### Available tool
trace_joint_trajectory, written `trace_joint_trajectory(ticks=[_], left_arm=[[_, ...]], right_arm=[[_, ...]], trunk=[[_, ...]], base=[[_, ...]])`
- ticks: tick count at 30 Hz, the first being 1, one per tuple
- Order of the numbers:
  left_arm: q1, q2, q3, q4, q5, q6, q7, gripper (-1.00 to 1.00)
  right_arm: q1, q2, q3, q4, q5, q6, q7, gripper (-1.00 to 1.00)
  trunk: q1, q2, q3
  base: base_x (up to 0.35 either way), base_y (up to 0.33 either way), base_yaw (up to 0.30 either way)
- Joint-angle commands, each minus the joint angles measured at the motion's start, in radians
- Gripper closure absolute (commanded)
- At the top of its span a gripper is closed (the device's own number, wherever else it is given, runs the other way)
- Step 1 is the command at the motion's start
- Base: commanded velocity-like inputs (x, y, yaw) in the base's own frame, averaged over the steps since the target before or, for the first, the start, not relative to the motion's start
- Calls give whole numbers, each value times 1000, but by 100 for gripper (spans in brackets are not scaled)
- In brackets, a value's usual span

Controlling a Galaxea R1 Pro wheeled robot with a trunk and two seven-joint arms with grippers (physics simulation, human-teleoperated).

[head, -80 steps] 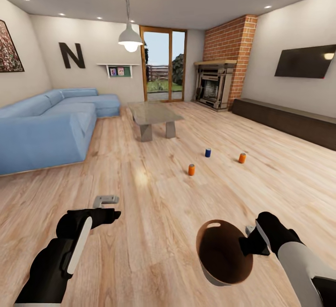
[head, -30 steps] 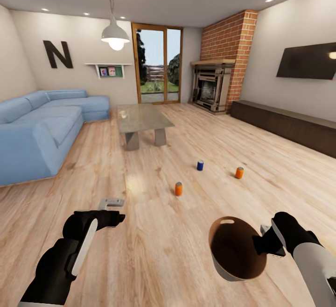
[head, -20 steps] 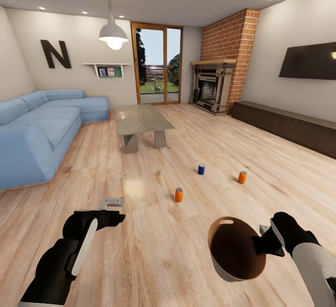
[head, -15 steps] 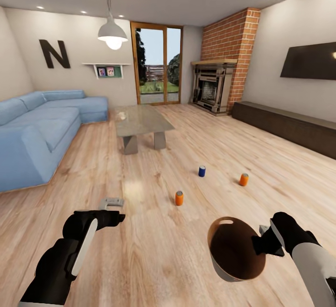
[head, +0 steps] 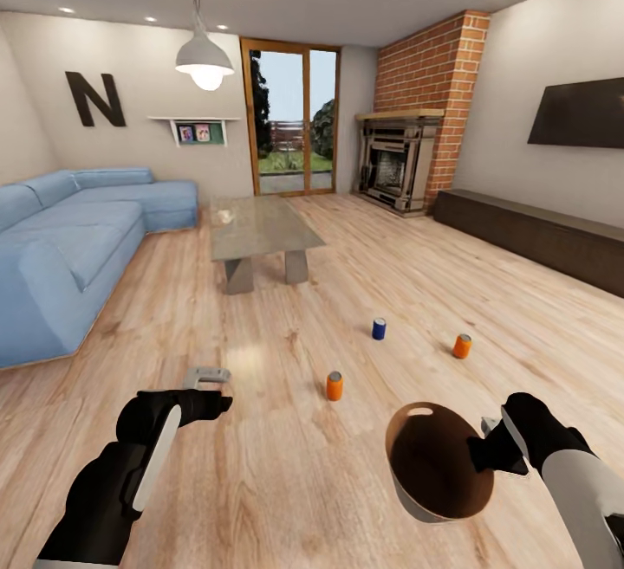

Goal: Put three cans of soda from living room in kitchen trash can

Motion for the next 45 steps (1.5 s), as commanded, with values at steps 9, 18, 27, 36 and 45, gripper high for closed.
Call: trace_joint_trajectory(ticks=[9, 18, 27, 36, 45], left_arm=[[0, 0, -1, 1, -1, 0, 0, -100], [0, 0, -1, 2, -1, 0, 0, -100], [0, 0, -1, 1, -1, 0, 0, -100], [0, 1, 1, 12, -1, 0, -1, -100], [-11, 3, 1, 118, 0, 0, -27, -100]], right_arm=[[-1, -4, -4, 0, -22, 3, 3, 100], [-1, -9, -9, 2, -24, 3, 3, 100], [-1, -9, -11, 1, -24, 3, 0, 100], [-1, -11, -14, 1, -24, 3, 0, 100], [-1, -10, -14, 0, -24, 3, 0, 100]], trunk=[[0, 0, 0], [0, 0, 0], [0, 0, 2], [0, 0, 7], [0, 0, 12]], base=[[273, -16, 0], [256, -170, -75], [202, -170, -238], [28, -20, -250], [4, -1, -250]])
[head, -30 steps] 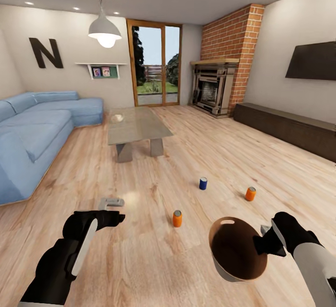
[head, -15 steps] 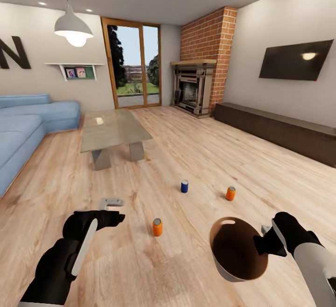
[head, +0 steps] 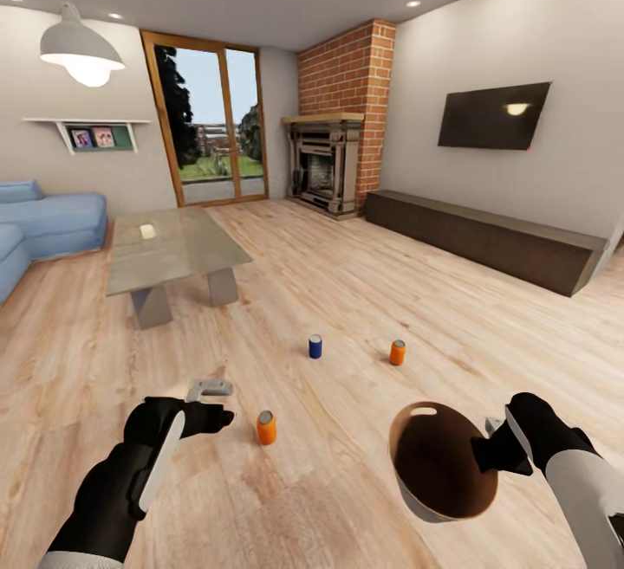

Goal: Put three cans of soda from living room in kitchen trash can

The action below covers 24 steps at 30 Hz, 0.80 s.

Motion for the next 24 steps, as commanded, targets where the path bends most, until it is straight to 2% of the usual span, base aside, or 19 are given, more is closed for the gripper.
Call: trace_joint_trajectory(ticks=[1, 12, 18, 24], left_arm=[[-2, 0, 0, 4, 0, 0, -2, -100], [-8, -1, -1, 34, 0, 0, -6, -100], [-9, -1, -1, 35, 0, 0, -6, -100], [-9, -2, 0, 35, 0, 0, -6, -100]], right_arm=[[-1, 0, -3, 0, -25, 3, 6, 100], [-1, 8, 4, -1, -25, 3, -1, 100], [-1, 15, 7, -2, -25, 3, -52, 100], [-1, 22, 8, -1, -29, 3, -61, 100]], trunk=[[0, 0, 0], [0, 0, 1], [0, 0, 1], [0, 0, 1]], base=[[108, 0, -208], [269, 0, -66], [312, 0, -3], [237, 0, 0]])
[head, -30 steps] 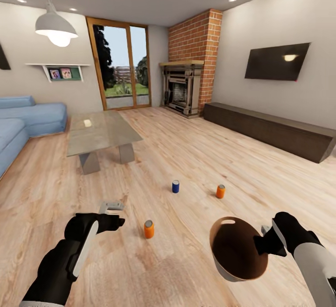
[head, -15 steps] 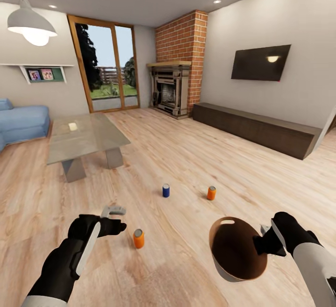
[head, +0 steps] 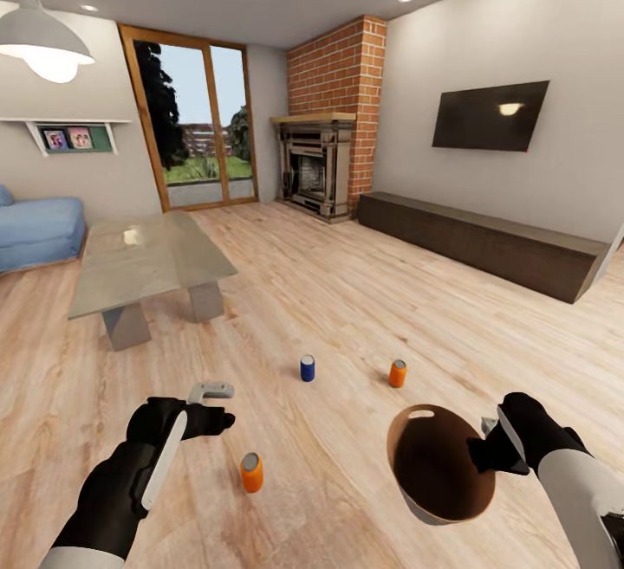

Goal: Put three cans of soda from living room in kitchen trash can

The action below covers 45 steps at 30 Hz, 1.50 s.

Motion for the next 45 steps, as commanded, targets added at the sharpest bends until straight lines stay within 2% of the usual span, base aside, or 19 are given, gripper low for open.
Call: trace_joint_trajectory(ticks=[1, 3, 6, 11, 16, 22, 24, 26, 28, 30, 31, 33, 39, 45], left_arm=[[0, 0, 0, 0, 0, 0, 0, -100], [0, 0, 0, 0, 0, 0, 0, -100], [0, 0, 0, 0, 0, 0, 0, -100], [0, 0, 0, 0, 0, 0, 0, -100], [0, 0, 0, 3, 0, 0, 0, -100], [-4, -11, 0, 37, 0, 0, 1, -100], [-8, -17, 0, 53, 0, 0, 2, -100], [-9, -19, 0, 57, 0, 0, 2, -100], [-10, -21, 0, 63, 0, 0, 2, -100], [-10, -23, 0, 64, 0, 0, 2, -100], [-11, -28, 0, 64, 0, 0, 3, -100], [-11, -35, 0, 65, 0, 0, 4, -100], [-11, -50, 0, 64, 0, 0, 6, -100], [-11, -52, 0, 64, 0, 0, 7, -100]], right_arm=[[-1, 13, -2, 0, -17, 2, 4, 100], [-1, 38, -2, 0, -16, 2, 3, 100], [-3, 63, -1, 0, -14, 2, 3, 100], [-12, 78, 0, 0, -14, 2, 3, 100], [-87, 80, -2, 18, -14, 2, 2, 100], [-252, 70, 0, 173, -14, 2, 2, 100], [-336, 66, 13, 252, -13, 2, 2, 100], [-371, 62, 26, 280, -12, 2, 2, 100], [-449, 42, 74, 338, -12, 2, 2, 100], [-485, 32, 94, 362, -12, 2, 2, 100], [-540, 16, 125, 400, -11, 2, 2, 100], [-590, 2, 157, 432, -11, 2, 2, 100], [-663, -12, 212, 463, -11, 2, 2, 100], [-678, -17, 229, 466, -11, 2, 2, 100]], trunk=[[0, 0, 0], [0, 0, 0], [0, 0, 0], [0, 0, 0], [0, 0, 0], [0, 0, 0], [0, 0, 0], [0, 0, 0], [0, 0, 0], [0, 0, 0], [0, 0, 0], [0, 0, 0], [0, 0, 0], [0, 0, 0]], base=[[159, 0, 0], [88, 0, 0], [43, 0, 0], [14, 0, 0], [74, 0, 0], [181, 0, 0], [69, 0, 0], [39, 0, 0], [17, 0, 0], [8, 0, 0], [4, 0, 0], [2, 0, 0], [0, 0, 0], [0, 0, 0]])
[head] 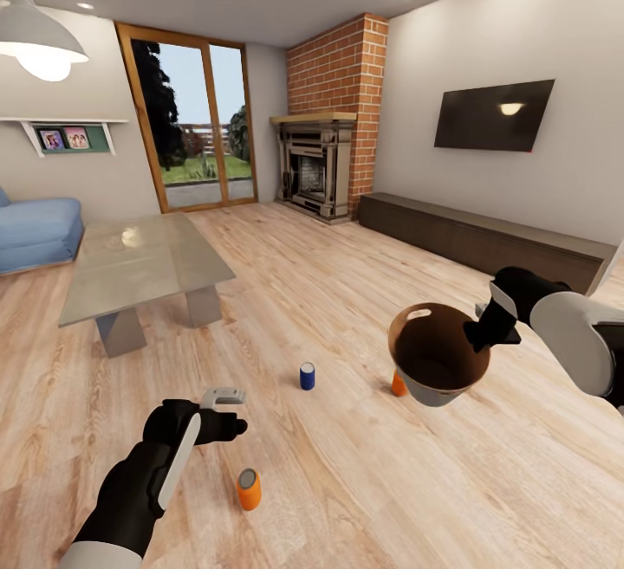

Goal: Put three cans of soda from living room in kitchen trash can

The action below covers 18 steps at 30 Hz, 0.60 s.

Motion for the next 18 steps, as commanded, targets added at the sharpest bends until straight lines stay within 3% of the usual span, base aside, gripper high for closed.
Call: trace_joint_trajectory(ticks=[1, 18], left_arm=[[0, 0, 0, 0, 0, 0, 0, -100], [0, 0, 0, 0, 2, 0, 2, -100]], right_arm=[[-2, 0, -26, -1, -30, 3, 5, 100], [-8, 0, -22, 0, -31, 3, 5, 100]], trunk=[[0, 0, 0], [0, 0, -23]], base=[[0, 0, 0], [0, 0, 0]])
